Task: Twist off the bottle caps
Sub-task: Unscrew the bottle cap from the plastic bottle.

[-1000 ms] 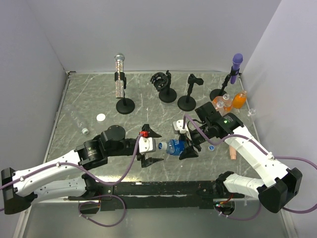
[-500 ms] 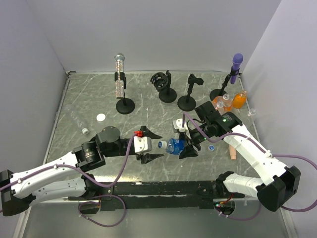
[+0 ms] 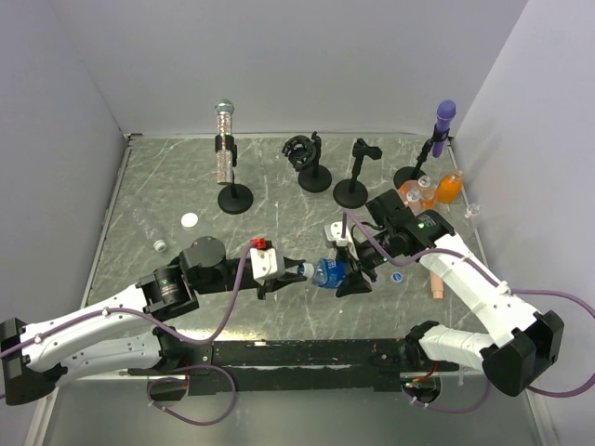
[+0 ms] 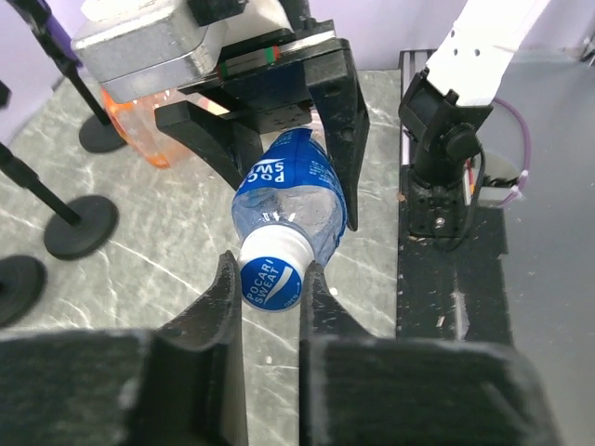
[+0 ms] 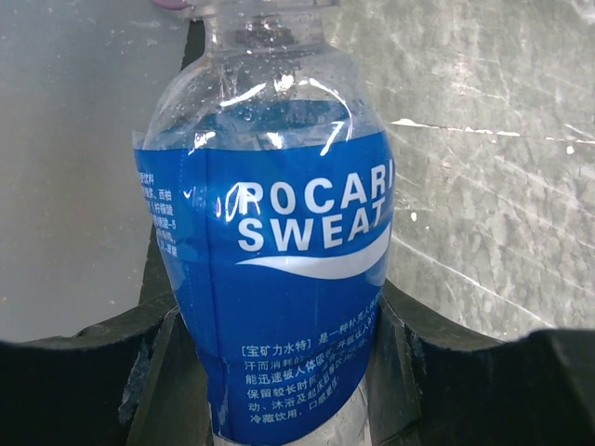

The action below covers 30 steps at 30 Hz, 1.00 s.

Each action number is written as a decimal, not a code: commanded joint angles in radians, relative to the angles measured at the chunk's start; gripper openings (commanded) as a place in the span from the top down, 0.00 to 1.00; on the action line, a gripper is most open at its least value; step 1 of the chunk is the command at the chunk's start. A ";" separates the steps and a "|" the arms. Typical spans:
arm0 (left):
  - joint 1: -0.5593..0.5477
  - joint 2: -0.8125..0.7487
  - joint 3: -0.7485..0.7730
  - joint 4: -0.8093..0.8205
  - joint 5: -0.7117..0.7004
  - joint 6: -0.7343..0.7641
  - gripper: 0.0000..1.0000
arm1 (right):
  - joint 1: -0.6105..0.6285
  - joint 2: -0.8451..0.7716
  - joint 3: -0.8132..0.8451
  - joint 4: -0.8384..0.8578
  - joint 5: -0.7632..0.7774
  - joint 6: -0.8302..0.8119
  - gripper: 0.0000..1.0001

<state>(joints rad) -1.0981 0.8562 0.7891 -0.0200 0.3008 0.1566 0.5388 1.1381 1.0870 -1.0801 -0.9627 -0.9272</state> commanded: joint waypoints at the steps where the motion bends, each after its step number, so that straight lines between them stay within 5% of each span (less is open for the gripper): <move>1: 0.000 -0.003 0.002 0.043 -0.020 -0.202 0.99 | -0.019 -0.009 -0.016 0.084 0.025 0.065 0.75; 7: 0.001 0.030 0.010 0.022 -0.219 -0.581 0.99 | -0.066 -0.017 -0.027 0.149 0.076 0.137 0.76; 15: 0.046 0.148 0.173 -0.256 -0.356 -1.207 0.99 | -0.095 -0.023 -0.036 0.177 0.096 0.160 0.76; 20: 0.087 0.152 0.159 -0.207 -0.295 -1.358 0.99 | -0.108 -0.029 -0.036 0.177 0.084 0.160 0.76; 25: 0.113 0.161 0.164 -0.206 -0.282 -1.353 0.98 | -0.122 -0.046 -0.048 0.180 0.073 0.162 0.76; 27: 0.118 0.158 0.157 -0.195 -0.270 -1.339 0.84 | -0.125 -0.047 -0.052 0.181 0.068 0.162 0.76; 30: 0.133 0.149 0.144 -0.166 -0.233 -1.312 0.42 | -0.128 -0.047 -0.052 0.181 0.061 0.162 0.76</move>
<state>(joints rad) -0.9867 1.0275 0.9321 -0.2058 0.0040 -1.1225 0.4423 1.1225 1.0382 -0.9424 -0.8978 -0.7780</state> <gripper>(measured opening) 0.367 0.589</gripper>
